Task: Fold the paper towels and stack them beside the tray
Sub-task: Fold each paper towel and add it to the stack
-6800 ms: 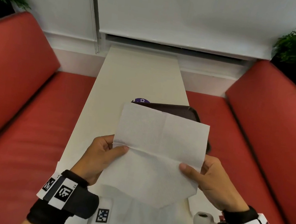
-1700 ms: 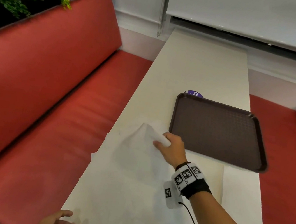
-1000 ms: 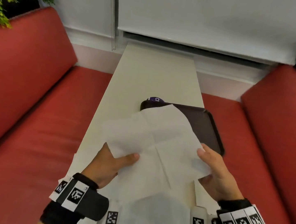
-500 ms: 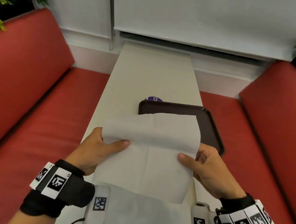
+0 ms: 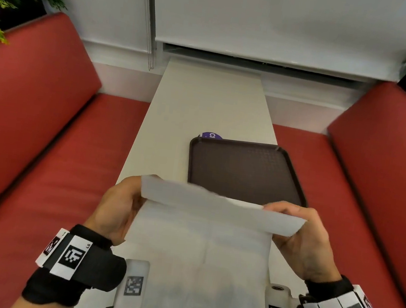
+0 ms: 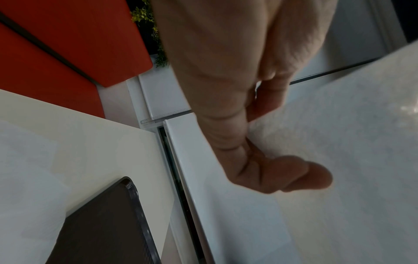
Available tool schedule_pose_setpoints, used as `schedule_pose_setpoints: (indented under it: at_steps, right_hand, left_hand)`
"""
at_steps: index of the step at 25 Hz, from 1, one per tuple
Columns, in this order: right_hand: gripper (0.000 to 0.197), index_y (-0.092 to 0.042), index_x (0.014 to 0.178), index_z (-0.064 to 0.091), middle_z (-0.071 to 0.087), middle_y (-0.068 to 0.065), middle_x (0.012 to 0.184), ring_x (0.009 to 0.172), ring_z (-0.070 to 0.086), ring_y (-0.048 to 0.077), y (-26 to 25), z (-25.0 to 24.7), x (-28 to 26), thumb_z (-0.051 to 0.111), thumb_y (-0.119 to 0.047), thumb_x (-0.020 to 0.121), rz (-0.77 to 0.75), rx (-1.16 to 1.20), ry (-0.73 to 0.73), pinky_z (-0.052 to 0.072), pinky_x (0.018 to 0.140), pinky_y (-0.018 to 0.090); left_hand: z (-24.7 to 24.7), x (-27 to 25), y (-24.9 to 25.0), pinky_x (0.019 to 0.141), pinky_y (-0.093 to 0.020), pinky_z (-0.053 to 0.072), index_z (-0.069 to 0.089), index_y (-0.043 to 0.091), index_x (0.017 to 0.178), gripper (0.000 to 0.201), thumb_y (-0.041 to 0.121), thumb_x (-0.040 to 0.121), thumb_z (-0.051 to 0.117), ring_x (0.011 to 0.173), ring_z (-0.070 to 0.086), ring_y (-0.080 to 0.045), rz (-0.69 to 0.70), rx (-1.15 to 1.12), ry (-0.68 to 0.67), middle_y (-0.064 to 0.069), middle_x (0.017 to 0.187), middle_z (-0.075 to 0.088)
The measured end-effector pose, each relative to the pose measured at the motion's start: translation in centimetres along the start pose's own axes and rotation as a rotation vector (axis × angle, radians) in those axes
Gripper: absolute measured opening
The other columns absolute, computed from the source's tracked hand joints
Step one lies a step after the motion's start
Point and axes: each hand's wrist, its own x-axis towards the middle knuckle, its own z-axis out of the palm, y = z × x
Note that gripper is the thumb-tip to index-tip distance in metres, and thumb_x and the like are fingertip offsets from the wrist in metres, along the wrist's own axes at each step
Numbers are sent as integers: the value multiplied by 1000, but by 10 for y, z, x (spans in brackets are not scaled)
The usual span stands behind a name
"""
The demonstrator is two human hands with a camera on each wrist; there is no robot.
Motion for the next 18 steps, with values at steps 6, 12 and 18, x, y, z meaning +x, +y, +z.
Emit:
schedule_pose_setpoints:
  at_steps: [6, 12, 18]
  right_hand:
    - [50, -8, 90, 73, 74, 12, 95, 73, 72, 29, 9, -8, -19, 91, -34, 51, 9, -194, 59, 58, 62, 32]
    - [56, -21, 97, 72, 74, 18, 84, 69, 69, 42, 44, -39, -60, 88, -46, 50, 122, -324, 402, 56, 68, 50]
    - [18, -9, 87, 71, 69, 3, 80, 42, 55, 3, 71, -84, -103, 76, 3, 73, 225, -309, 740, 46, 45, 16]
  left_hand:
    - [0, 3, -10, 56, -27, 54, 64, 6, 84, 20, 11, 69, 76, 66, 66, -22, 66, 142, -57, -8, 76, 68]
    - [23, 33, -59, 57, -27, 44, 70, 11, 78, 8, 4, 78, 71, 65, 56, -23, 18, 519, 15, -22, 74, 64]
    - [93, 99, -130, 54, -17, 37, 70, 17, 71, 14, 4, 75, 73, 46, 42, -4, -40, 853, -219, 11, 57, 58]
